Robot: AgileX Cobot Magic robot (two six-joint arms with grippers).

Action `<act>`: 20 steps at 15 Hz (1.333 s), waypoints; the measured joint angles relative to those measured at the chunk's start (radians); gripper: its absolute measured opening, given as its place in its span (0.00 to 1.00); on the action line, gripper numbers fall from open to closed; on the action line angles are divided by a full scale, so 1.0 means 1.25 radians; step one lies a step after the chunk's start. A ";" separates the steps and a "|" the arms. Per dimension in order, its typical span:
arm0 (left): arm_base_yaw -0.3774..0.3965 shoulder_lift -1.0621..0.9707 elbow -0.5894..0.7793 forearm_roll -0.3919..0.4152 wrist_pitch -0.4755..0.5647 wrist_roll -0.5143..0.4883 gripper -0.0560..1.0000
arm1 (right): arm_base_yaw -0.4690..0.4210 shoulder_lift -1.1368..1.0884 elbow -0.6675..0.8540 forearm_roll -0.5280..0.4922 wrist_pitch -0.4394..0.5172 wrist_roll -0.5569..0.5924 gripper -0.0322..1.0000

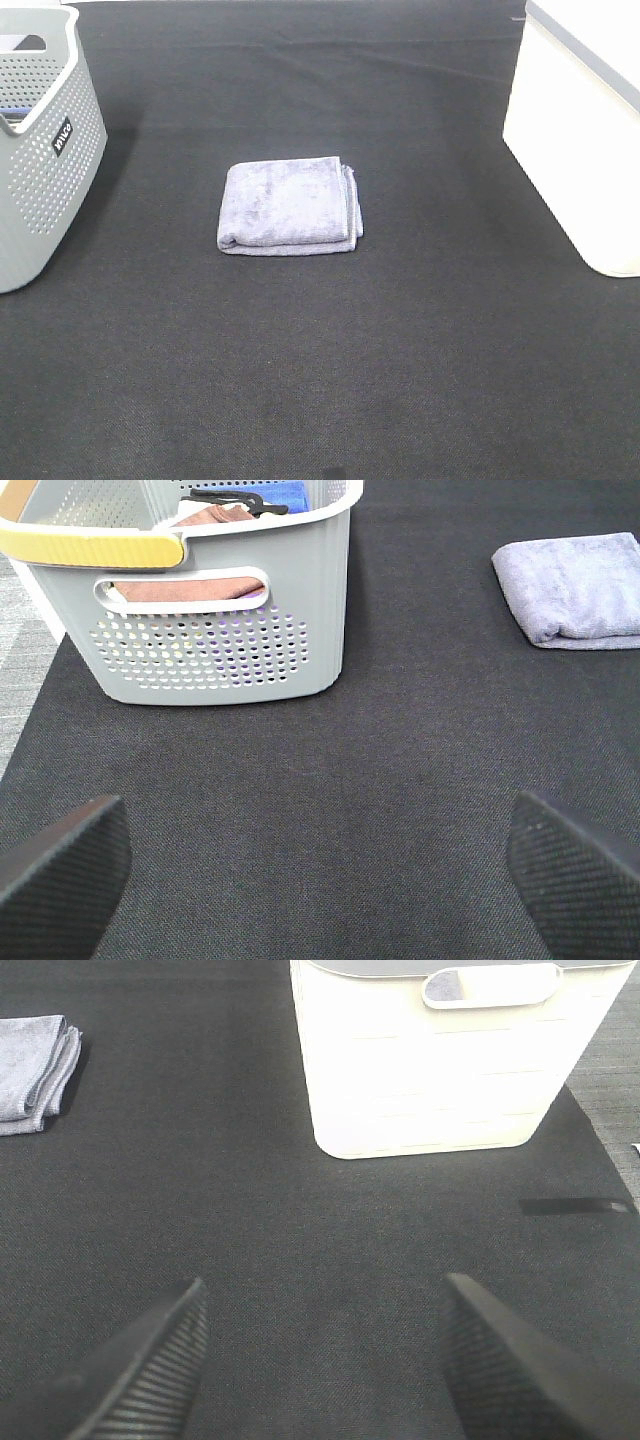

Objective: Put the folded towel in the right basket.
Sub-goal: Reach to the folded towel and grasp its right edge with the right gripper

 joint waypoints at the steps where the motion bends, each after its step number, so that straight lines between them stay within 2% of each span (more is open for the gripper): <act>1: 0.000 0.000 0.000 0.000 0.000 0.000 0.97 | 0.000 0.000 0.000 0.000 0.000 0.000 0.64; 20: 0.000 0.000 0.000 0.000 0.000 0.000 0.97 | 0.000 0.000 0.000 0.000 0.000 0.000 0.64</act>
